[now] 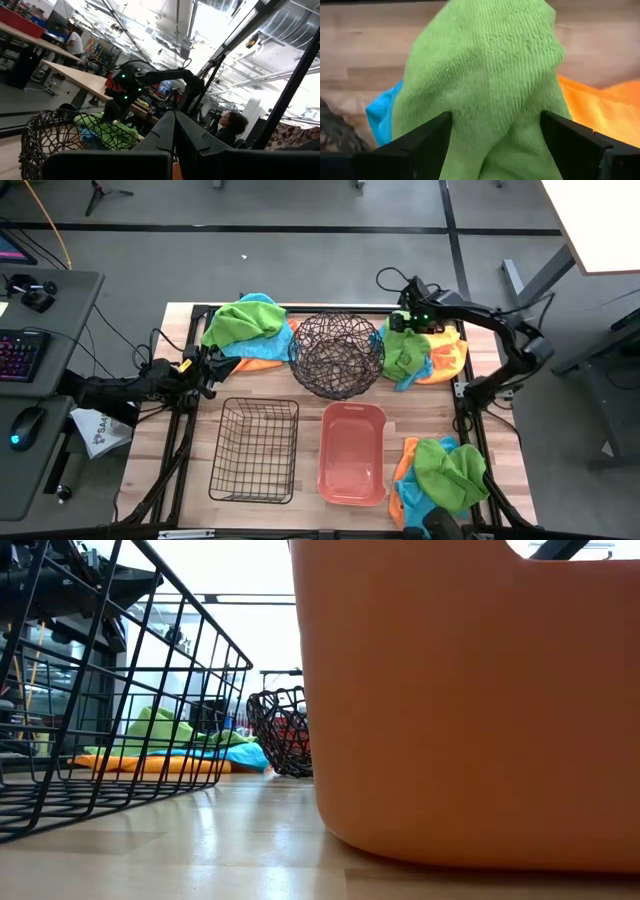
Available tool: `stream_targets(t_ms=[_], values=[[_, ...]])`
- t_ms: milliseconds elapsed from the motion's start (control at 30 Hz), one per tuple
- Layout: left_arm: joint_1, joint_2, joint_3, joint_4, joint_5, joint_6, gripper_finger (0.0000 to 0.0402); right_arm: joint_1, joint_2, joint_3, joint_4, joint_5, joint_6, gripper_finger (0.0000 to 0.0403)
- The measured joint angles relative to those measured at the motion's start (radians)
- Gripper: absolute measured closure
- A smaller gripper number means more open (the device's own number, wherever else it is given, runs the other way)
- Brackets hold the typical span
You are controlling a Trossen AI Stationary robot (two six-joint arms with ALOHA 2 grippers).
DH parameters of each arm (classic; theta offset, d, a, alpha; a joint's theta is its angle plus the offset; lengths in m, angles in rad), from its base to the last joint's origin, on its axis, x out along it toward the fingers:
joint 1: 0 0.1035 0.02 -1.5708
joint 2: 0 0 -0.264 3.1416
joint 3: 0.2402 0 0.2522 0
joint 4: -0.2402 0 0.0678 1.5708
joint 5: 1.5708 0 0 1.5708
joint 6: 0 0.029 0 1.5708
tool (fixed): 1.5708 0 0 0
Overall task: Sort microfiber towel by color & place in baskets
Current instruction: Put the top right green microfiber towel into the black woven basket
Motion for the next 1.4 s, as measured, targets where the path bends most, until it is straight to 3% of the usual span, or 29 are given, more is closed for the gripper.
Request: stream_targets(t_ms=[133,300,333,533,667,800,967,1100,1300,1400], values=[[0.0,0.0,0.0,0.0,0.0,0.0,0.0401,0.0,0.024,0.0,0.025,0.001,-0.016,0.0162],[0.0,0.0,0.0,0.0,0.0,0.0,0.0401,0.005,-0.073,0.0,0.032,-0.018,-0.093,0.0358],[0.0,0.0,0.0,0.0,0.0,0.0,0.0401,0.005,-0.11,0.0,0.031,-0.034,-0.109,0.0379],[0.0,0.0,0.0,0.0,0.0,0.0,0.0401,0.005,-0.342,0.105,-0.091,-0.068,-0.158,0.0389],[0.0,0.0,0.0,0.0,0.0,0.0,0.0401,0.004,-0.458,0.215,-0.08,-0.22,-0.182,0.0393],[0.0,0.0,0.0,0.0,0.0,0.0,0.0401,0.033,-0.524,0.282,0.124,-0.464,-0.155,0.0399],[0.0,0.0,0.0,0.0,0.0,0.0,0.0401,0.183,-0.532,0.309,0.485,-0.584,-0.045,0.04],[0.0,0.0,0.0,0.0,0.0,0.0,0.0401,0.315,-0.506,0.31,0.499,-0.548,-0.096,0.04],[0.0,0.0,0.0,0.0,0.0,0.0,0.0401,0.479,-0.41,0.308,0.255,-0.244,-0.307,0.04],[0.0,0.0,0.0,0.0,0.0,0.0,0.0401,0.535,-0.326,0.307,0.202,-0.142,-0.349,0.04]])
